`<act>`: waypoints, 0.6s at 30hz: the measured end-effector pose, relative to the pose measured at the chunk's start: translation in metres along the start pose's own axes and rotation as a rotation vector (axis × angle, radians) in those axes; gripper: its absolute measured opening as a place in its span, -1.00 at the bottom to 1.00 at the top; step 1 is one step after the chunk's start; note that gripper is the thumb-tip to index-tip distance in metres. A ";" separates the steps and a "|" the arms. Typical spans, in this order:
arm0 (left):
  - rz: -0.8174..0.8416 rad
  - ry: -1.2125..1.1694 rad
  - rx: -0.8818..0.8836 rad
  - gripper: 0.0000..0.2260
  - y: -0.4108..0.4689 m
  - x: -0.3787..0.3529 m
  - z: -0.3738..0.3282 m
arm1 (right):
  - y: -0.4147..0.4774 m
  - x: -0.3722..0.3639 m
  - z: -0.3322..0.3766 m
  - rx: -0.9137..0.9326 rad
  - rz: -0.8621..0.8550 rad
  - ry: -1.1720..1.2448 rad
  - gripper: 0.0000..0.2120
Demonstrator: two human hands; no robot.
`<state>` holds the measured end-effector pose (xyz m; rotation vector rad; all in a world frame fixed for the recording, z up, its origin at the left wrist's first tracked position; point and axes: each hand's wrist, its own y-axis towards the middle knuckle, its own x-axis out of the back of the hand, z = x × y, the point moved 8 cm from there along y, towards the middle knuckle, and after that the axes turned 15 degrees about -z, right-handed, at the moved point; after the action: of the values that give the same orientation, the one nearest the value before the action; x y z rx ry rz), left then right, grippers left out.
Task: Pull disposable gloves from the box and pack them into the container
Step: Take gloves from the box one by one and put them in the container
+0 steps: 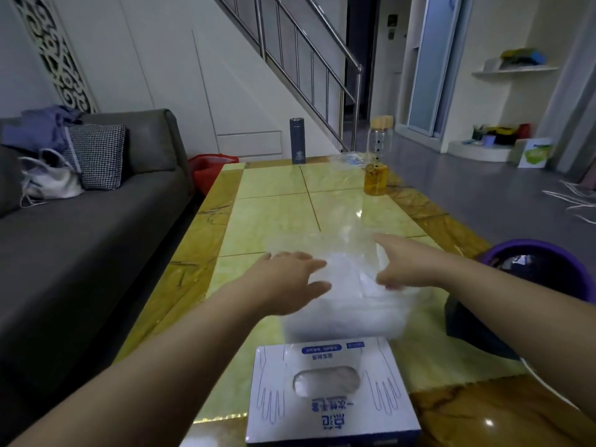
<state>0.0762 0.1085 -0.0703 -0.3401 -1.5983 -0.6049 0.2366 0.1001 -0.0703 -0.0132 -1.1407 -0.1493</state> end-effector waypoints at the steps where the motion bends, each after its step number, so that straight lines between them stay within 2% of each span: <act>1: 0.076 -0.002 0.016 -0.52 0.005 -0.013 0.002 | 0.004 -0.007 -0.003 0.014 0.018 -0.059 -0.25; 6: 0.249 0.041 0.021 -0.50 0.028 -0.042 0.004 | 0.015 -0.025 -0.002 0.078 0.092 -0.292 -0.56; 9: 0.305 0.108 0.003 -0.48 0.037 -0.054 0.007 | 0.012 -0.032 0.003 0.126 0.138 -0.537 -0.63; 11: 0.357 0.139 -0.015 -0.47 0.041 -0.064 0.007 | 0.010 -0.027 0.007 0.140 0.088 -0.651 -0.68; 13: 0.402 0.151 -0.019 -0.49 0.045 -0.074 0.007 | 0.014 -0.019 0.023 0.272 -0.108 -0.712 -0.72; 14: 0.423 0.146 -0.019 -0.49 0.047 -0.079 0.005 | 0.017 -0.018 0.031 0.356 -0.192 -0.689 -0.72; 15: 0.438 0.135 -0.020 -0.50 0.048 -0.082 0.003 | 0.020 -0.022 0.037 0.401 -0.199 -0.616 -0.67; 16: 0.452 0.126 -0.022 -0.51 0.049 -0.085 0.000 | 0.023 -0.031 0.037 0.395 -0.128 -0.514 -0.58; 18: 0.467 0.104 -0.017 -0.51 0.049 -0.090 -0.002 | 0.030 -0.059 0.025 0.296 0.139 -0.405 -0.30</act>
<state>0.1161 0.1596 -0.1496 -0.6610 -1.3519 -0.2712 0.1939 0.1388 -0.1109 0.1455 -1.5528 0.1541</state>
